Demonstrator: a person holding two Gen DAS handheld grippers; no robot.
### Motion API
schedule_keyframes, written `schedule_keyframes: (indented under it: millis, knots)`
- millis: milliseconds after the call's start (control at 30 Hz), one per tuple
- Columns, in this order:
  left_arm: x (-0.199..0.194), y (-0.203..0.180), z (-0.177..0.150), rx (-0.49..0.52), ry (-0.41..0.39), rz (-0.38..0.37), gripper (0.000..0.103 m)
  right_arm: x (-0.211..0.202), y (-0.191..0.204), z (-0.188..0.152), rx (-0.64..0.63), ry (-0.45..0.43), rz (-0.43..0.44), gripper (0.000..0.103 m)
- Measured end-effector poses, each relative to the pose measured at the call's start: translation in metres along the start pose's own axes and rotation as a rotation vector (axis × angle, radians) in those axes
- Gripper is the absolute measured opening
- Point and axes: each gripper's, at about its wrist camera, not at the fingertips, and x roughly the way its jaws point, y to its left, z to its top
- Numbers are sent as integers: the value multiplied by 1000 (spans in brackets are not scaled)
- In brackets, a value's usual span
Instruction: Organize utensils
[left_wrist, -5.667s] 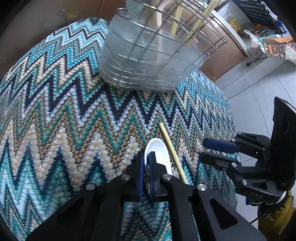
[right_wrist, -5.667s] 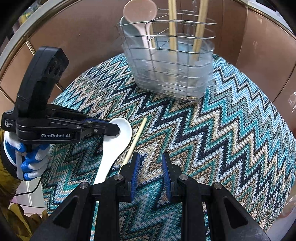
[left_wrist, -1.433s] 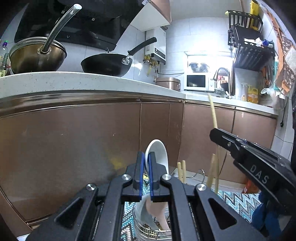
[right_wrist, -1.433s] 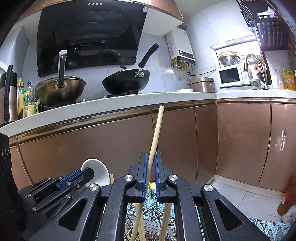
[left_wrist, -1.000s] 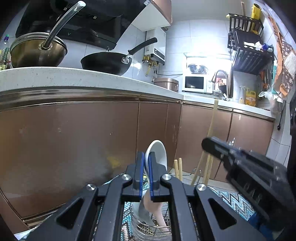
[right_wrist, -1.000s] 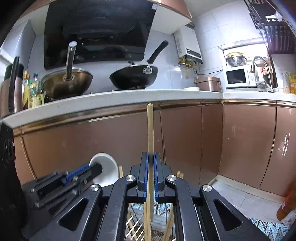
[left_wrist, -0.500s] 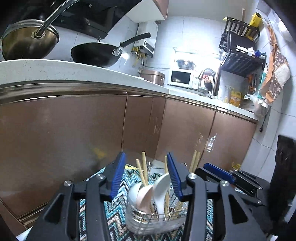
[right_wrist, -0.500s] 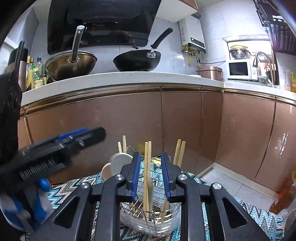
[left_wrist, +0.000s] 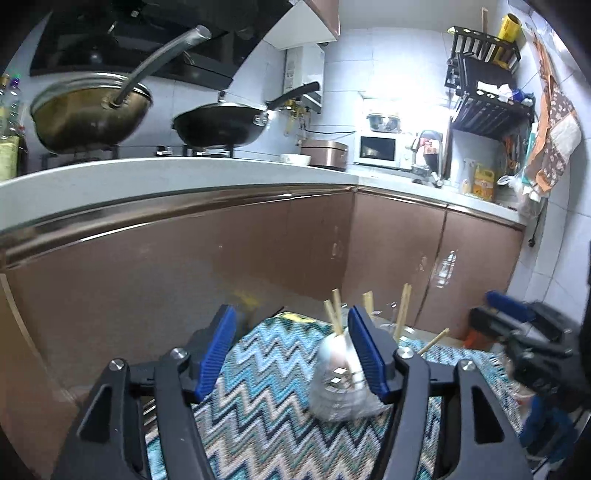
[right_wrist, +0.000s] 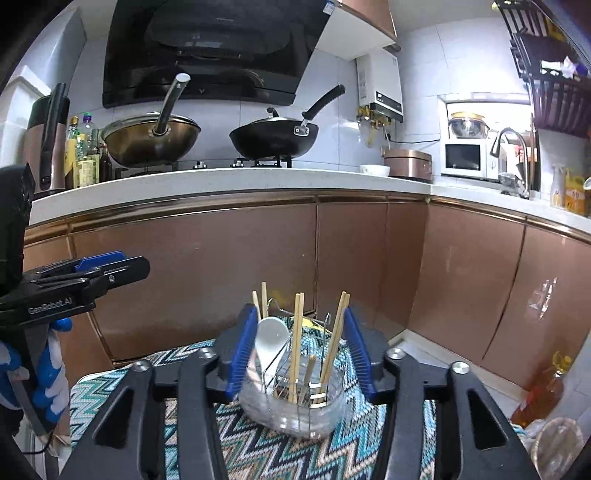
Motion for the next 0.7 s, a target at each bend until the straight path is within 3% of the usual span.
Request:
schedule_keyframes:
  millis: [167,300,700]
  knots:
    - [-28,13,-10,7,1,52,63,-30,9,-7,3,36,-36,77]
    - [-46,22,-21,21,-7,85,64,-51,14,-19,14,66,-72,87]
    - [-84,35,-35,30,-28,155,74,-88,20,-36,39,107,-158,103]
